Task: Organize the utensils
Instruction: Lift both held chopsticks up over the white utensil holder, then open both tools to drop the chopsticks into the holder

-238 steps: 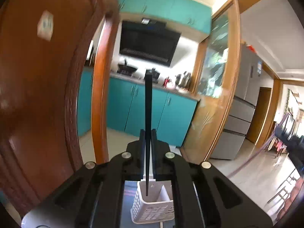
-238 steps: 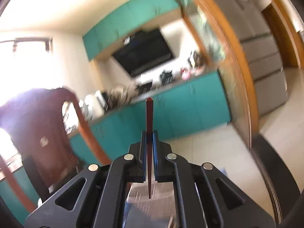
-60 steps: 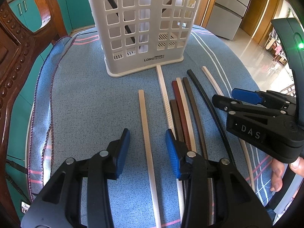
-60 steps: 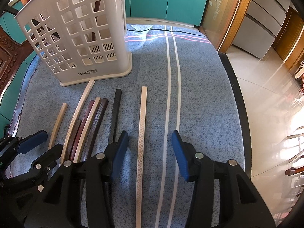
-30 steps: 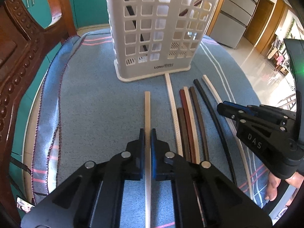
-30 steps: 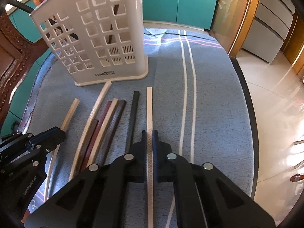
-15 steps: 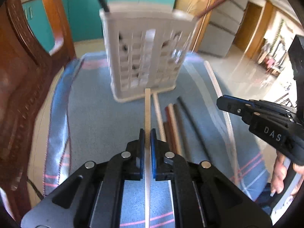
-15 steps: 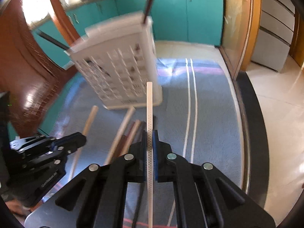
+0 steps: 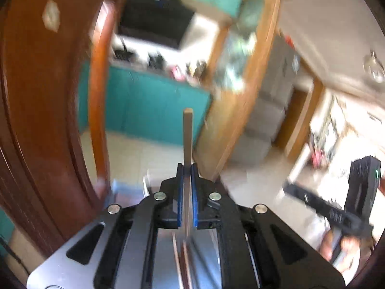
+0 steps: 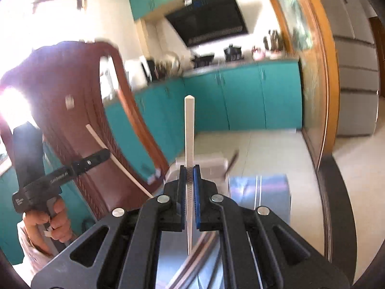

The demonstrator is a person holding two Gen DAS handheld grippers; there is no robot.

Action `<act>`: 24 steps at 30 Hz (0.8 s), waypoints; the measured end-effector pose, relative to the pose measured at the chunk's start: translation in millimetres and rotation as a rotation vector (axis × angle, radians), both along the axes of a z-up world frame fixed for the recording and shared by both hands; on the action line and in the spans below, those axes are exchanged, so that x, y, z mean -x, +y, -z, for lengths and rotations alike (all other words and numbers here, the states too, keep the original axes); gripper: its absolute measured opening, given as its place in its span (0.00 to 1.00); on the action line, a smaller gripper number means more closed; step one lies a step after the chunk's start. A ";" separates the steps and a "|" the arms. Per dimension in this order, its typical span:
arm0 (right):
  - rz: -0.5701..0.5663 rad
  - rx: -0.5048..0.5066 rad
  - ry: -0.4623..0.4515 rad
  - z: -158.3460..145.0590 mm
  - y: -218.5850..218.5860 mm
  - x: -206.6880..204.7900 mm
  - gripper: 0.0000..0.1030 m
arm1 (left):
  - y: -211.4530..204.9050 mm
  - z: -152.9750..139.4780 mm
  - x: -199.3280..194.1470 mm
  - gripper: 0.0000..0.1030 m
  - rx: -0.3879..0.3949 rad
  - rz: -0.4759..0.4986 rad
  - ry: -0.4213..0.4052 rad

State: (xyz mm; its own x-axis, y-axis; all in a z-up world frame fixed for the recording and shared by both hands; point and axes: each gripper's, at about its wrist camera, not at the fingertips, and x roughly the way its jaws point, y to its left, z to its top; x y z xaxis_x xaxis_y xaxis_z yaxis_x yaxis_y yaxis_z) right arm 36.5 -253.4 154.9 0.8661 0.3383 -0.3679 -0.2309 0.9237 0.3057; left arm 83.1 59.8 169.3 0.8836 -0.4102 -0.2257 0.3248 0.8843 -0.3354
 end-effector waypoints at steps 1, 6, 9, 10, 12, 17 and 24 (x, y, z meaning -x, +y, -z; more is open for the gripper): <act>0.024 -0.007 -0.016 -6.3 -3.1 -3.3 0.06 | 2.7 -4.6 -1.0 0.06 0.028 -0.025 -0.038; 0.142 -0.083 -0.134 -28.5 -16.5 -10.1 0.06 | 7.3 8.3 -25.1 0.06 0.061 -0.238 -0.105; 0.219 -0.135 -0.215 -25.2 -19.4 -17.3 0.06 | -3.4 25.0 -40.7 0.06 0.017 -0.254 -0.047; 0.230 -0.146 -0.226 -21.6 -20.5 -21.3 0.06 | -7.6 30.2 -44.9 0.06 0.001 -0.251 -0.035; 0.248 -0.155 -0.236 -10.7 -18.5 -35.0 0.06 | -11.5 37.1 -50.2 0.06 -0.035 -0.244 -0.018; 0.277 -0.056 -0.181 25.1 7.3 -65.2 0.06 | -15.1 59.5 -58.2 0.07 -0.053 -0.225 0.050; 0.239 0.012 -0.127 52.4 24.7 -75.1 0.06 | -11.0 69.4 -60.1 0.07 -0.056 -0.186 0.067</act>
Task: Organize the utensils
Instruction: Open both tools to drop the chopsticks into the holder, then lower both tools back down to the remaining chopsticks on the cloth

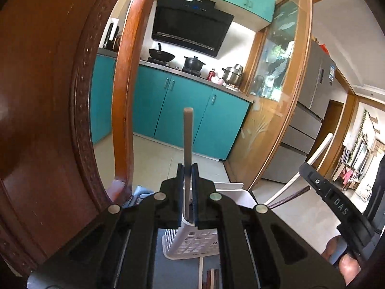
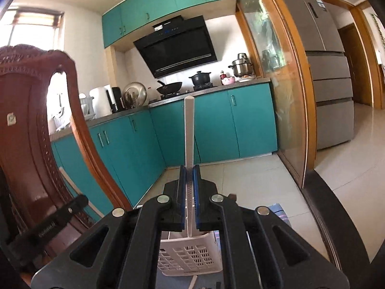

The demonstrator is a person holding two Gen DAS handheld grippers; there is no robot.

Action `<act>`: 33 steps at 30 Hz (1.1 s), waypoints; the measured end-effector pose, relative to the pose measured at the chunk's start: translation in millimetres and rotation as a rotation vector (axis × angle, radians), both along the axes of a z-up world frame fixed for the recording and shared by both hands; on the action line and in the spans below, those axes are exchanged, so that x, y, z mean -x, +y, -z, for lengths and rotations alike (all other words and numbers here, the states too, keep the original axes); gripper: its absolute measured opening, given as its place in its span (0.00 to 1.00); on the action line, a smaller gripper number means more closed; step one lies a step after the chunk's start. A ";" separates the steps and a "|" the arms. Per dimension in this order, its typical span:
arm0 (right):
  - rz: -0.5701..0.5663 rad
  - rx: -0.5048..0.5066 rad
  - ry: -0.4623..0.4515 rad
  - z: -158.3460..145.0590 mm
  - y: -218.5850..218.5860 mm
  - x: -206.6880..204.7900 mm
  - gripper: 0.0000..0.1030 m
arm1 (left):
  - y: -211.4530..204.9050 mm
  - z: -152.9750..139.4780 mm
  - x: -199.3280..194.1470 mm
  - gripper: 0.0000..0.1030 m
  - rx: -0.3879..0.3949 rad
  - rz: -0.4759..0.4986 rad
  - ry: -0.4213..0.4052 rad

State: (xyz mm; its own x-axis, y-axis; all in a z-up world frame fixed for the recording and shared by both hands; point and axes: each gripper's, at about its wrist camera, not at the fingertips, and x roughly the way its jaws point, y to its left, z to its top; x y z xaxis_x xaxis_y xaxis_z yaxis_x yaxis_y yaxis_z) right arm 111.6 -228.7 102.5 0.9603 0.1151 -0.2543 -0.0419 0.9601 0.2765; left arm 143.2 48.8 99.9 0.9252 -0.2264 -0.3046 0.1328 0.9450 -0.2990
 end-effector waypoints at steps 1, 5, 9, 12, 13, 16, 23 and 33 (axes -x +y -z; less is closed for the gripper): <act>-0.002 0.009 0.001 0.6 0.1 0.7 0.06 | 2.0 2.3 4.5 0.07 -0.007 -0.002 -0.005; 0.020 0.002 0.006 1.2 -5.9 11.3 0.16 | 2.2 3.9 12.7 0.09 -0.035 0.006 -0.015; 0.027 -0.045 -0.023 -9.5 -22.6 38.6 0.28 | 5.9 5.9 31.1 0.12 -0.049 0.014 -0.044; 0.006 -0.032 -0.056 -22.2 -29.7 67.2 0.29 | 8.6 5.8 48.7 0.14 -0.040 0.066 -0.085; -0.011 -0.010 -0.070 -24.3 -29.4 77.2 0.29 | 6.5 6.3 54.9 0.14 -0.038 0.114 -0.104; -0.056 0.032 -0.044 -6.4 -25.8 93.1 0.29 | -5.7 15.3 70.3 0.14 -0.064 0.229 -0.101; -0.188 0.128 0.585 119.5 1.1 18.0 0.29 | -39.9 86.5 24.2 0.14 -0.186 0.290 0.314; -0.165 0.205 0.850 183.2 23.5 -5.2 0.29 | -72.5 152.8 -8.3 0.36 -0.292 0.293 0.586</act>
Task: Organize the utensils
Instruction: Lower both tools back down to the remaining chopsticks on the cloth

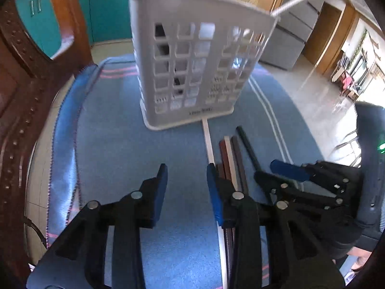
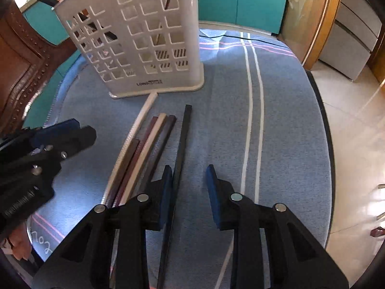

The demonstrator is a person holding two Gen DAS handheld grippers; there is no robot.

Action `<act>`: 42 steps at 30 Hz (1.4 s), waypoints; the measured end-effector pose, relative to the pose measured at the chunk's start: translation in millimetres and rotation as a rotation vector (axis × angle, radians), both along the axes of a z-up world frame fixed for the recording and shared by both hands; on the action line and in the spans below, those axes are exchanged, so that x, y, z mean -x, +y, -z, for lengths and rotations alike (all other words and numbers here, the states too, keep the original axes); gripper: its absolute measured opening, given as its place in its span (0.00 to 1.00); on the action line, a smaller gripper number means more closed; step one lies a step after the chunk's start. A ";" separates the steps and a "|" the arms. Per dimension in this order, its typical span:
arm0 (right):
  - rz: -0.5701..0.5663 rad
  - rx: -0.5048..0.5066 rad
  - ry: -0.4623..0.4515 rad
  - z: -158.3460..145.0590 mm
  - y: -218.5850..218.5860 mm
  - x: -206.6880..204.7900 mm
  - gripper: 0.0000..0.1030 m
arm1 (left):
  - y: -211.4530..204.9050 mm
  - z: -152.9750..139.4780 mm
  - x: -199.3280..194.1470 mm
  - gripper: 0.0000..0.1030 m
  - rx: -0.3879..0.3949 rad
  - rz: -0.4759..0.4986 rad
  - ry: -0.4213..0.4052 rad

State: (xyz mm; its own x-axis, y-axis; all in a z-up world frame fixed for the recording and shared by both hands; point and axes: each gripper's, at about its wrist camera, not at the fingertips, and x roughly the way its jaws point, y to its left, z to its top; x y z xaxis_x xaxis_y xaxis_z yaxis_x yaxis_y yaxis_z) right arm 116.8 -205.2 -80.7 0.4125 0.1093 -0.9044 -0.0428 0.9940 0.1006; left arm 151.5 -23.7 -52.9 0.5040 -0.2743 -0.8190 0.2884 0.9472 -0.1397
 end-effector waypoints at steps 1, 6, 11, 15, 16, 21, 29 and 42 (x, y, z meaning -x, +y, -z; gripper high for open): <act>0.006 0.006 0.002 -0.1 -0.4 -0.4 0.29 | -3.1 4.6 -1.7 0.38 -0.013 0.003 0.007; 0.071 0.037 0.006 -2.5 -15.6 -4.5 0.29 | -12.8 17.7 -6.5 0.40 -0.029 0.001 0.031; 0.119 0.031 -0.001 -1.2 -28.1 -3.8 0.29 | -26.6 20.2 -20.5 0.45 -0.013 0.013 0.029; 0.121 0.037 -0.002 -0.5 -29.7 -7.6 0.29 | -39.3 30.6 -21.8 0.47 -0.036 0.014 0.047; 0.116 0.041 0.002 0.0 -27.5 -7.7 0.29 | -41.7 31.4 -22.7 0.47 -0.035 0.008 0.043; 0.108 0.062 -0.001 4.4 -20.4 -3.7 0.31 | -36.5 35.1 -30.9 0.30 -0.051 -0.045 0.059; 0.101 0.074 -0.004 4.0 -15.6 -0.1 0.35 | -34.1 36.6 -23.1 0.11 -0.104 -0.057 0.051; 0.092 0.091 -0.012 4.3 -10.1 2.3 0.40 | -41.1 40.4 -6.9 0.14 -0.151 -0.055 0.037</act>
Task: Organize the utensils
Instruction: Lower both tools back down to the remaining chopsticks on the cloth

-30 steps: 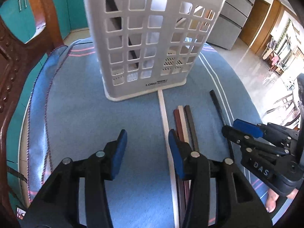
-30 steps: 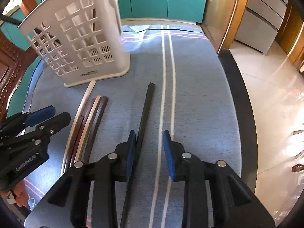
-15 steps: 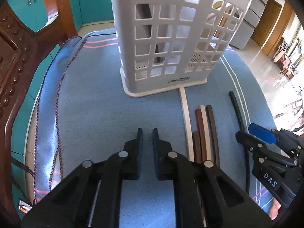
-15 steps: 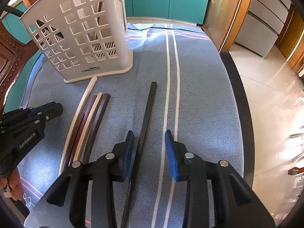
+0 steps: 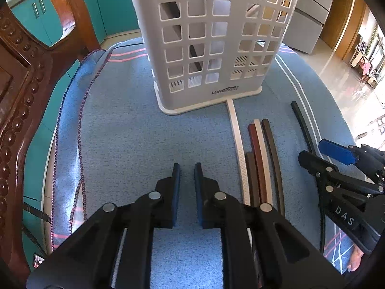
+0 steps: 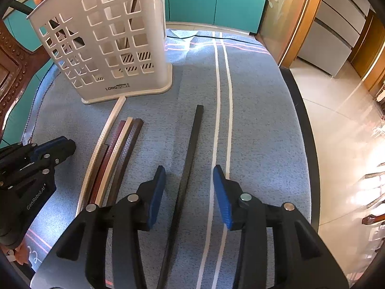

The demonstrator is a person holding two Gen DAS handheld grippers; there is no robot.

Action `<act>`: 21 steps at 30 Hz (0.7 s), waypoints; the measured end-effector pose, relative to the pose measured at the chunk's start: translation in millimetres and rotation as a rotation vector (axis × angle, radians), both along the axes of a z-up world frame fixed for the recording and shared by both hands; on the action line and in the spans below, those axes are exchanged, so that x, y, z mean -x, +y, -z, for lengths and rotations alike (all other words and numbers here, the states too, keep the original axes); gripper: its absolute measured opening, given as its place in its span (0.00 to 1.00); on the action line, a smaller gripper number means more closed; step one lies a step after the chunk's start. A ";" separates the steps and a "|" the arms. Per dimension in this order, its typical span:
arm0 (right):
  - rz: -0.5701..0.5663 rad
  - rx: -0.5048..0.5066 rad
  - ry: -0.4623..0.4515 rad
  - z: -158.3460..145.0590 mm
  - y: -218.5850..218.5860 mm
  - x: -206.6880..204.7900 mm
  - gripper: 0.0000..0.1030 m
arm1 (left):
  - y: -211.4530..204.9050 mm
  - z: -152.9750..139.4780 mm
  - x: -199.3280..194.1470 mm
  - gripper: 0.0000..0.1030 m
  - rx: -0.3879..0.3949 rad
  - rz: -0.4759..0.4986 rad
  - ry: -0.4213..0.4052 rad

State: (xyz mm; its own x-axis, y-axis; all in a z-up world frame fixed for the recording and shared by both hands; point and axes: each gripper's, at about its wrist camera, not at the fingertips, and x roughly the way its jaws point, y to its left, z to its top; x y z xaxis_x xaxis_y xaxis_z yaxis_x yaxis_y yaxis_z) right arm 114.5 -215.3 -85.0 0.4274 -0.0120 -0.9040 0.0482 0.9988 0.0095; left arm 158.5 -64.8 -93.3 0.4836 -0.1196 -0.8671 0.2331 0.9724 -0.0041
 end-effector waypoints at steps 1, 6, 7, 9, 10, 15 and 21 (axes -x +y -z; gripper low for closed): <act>0.001 0.000 -0.001 0.0 0.1 0.2 0.40 | 0.8 -0.2 -0.2 0.17 -0.002 -0.003 0.000; 0.001 0.002 -0.003 -0.8 -0.9 1.5 0.41 | 12.9 -5.0 -2.0 0.27 0.002 -0.011 0.002; 0.000 0.003 -0.003 -1.2 -0.9 2.2 0.41 | 13.1 -5.0 -1.9 0.30 0.005 -0.010 0.004; -0.001 0.005 -0.004 -1.4 -0.6 2.8 0.41 | 13.3 -4.8 -1.1 0.32 0.008 -0.008 0.005; -0.001 0.006 -0.005 -1.5 -0.6 3.0 0.41 | 13.4 -4.6 -0.6 0.32 0.007 -0.008 0.004; -0.002 0.006 -0.005 -1.5 -0.1 3.2 0.42 | 13.5 -3.0 -0.4 0.34 0.007 -0.007 0.005; -0.004 0.009 -0.005 -1.9 -0.1 3.9 0.43 | 11.7 -2.3 0.9 0.39 0.004 -0.004 0.004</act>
